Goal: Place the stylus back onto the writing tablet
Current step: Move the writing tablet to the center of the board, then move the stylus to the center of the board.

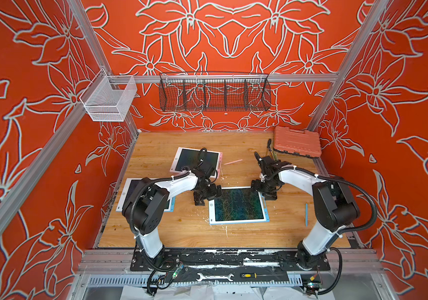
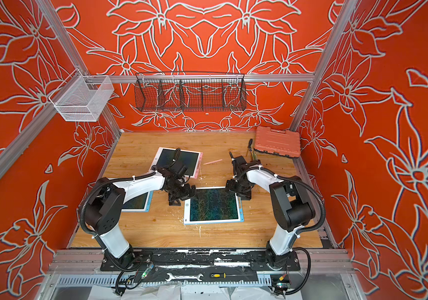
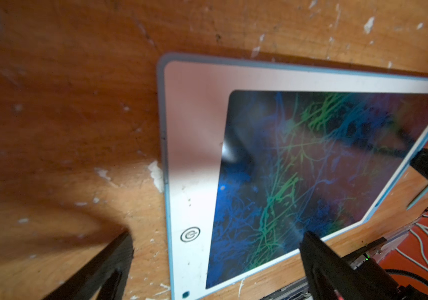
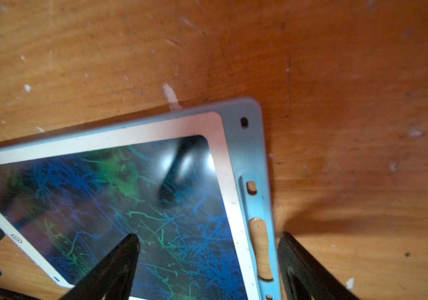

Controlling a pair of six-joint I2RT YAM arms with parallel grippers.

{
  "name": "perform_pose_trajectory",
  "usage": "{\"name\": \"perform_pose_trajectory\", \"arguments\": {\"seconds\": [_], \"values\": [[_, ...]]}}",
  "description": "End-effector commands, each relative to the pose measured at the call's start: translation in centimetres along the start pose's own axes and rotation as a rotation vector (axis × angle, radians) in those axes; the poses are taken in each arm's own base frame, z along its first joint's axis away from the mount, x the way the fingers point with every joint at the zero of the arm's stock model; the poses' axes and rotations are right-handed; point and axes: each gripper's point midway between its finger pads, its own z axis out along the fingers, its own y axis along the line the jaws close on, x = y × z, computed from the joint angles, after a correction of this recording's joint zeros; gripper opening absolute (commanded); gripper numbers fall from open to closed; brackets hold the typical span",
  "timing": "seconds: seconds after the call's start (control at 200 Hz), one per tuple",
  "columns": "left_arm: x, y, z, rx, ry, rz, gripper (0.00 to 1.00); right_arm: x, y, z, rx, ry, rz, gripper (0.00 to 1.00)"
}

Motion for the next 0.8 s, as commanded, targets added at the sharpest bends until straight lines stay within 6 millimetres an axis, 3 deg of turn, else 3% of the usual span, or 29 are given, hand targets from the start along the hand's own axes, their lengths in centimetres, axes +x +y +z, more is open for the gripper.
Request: {"name": "perform_pose_trajectory", "arguments": {"seconds": [0.0,0.345,0.796], "values": [[-0.2,0.9,-0.3,-0.061,0.006,0.002,0.98,-0.7,-0.3,-1.5,0.056,-0.035,0.007,0.86],[-0.5,-1.5,-3.6,-0.002,-0.051,0.118,0.99,-1.8,-1.5,-4.4,0.093,-0.084,0.047,0.87],[0.2,-5.4,-4.6,0.039,-0.083,0.31,0.99,-0.6,-8.9,-7.3,0.197,-0.091,0.2,0.87]]}}
